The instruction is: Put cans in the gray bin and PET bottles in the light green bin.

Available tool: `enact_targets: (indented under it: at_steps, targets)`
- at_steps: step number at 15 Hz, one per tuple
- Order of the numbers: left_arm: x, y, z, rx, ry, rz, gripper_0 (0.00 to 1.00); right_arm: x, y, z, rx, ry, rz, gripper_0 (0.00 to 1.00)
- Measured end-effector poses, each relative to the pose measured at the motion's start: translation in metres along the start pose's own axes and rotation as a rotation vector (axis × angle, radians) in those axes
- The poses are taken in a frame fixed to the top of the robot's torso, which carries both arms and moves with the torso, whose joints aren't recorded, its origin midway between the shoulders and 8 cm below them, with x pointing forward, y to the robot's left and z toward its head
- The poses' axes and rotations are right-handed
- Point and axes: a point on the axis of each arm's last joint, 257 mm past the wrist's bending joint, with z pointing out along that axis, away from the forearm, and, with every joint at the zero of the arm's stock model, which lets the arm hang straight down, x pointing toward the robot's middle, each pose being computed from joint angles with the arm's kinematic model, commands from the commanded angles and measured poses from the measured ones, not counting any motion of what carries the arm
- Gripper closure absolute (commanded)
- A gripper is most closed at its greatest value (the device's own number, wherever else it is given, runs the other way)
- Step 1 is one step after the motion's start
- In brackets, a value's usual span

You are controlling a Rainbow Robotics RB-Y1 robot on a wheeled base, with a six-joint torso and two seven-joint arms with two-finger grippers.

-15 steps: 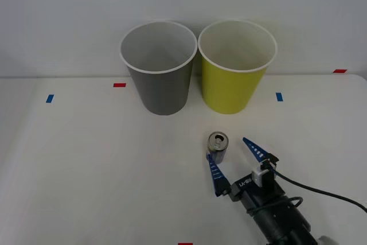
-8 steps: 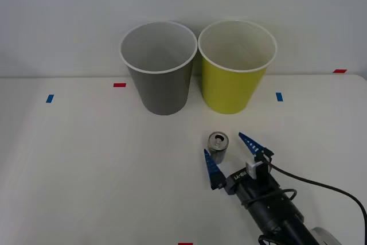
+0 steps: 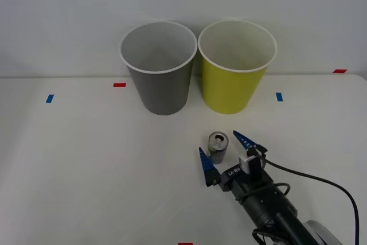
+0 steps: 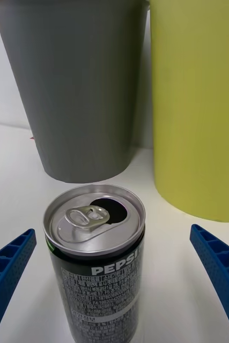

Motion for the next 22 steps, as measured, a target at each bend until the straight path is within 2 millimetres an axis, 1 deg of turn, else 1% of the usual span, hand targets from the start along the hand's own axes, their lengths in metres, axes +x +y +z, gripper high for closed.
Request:
enact_targets:
  at_steps: [4, 5, 6, 7, 8, 9, 18, 22]
  targets:
    - [0.000, 0.000, 0.000, 0.000, 0.000, 0.000, 0.00, 0.000, 0.000, 0.006, 0.001, 0.011, 0.001, 0.00]
    - [0.000, 0.000, 0.000, 0.000, 0.000, 0.000, 0.00, -0.001, 0.000, 0.007, 0.000, 0.012, -0.001, 0.18]
    - [0.000, 0.000, 0.000, 0.000, 0.000, 0.000, 0.00, -0.001, 0.000, 0.008, 0.000, 0.013, -0.002, 0.59]
    - [0.000, 0.000, 0.000, 0.000, 0.000, 0.000, 0.00, -0.001, 0.000, 0.008, 0.000, 0.013, 0.000, 0.84]
    - [0.000, 0.000, 0.000, 0.000, 0.000, 0.000, 0.00, -0.001, 0.001, 0.009, 0.000, 0.013, 0.002, 0.94]
    - [0.000, 0.000, 0.000, 0.000, 0.000, 0.000, 0.00, -0.002, 0.001, 0.009, -0.001, 0.011, 0.003, 0.98]
    - [0.000, 0.000, 0.000, 0.000, 0.000, 0.000, 0.00, -0.003, 0.003, 0.010, 0.002, 0.008, 0.002, 1.00]
    - [0.000, 0.000, 0.000, 0.000, 0.000, 0.000, 0.00, -0.021, -0.001, 0.009, 0.005, -0.002, -0.010, 1.00]
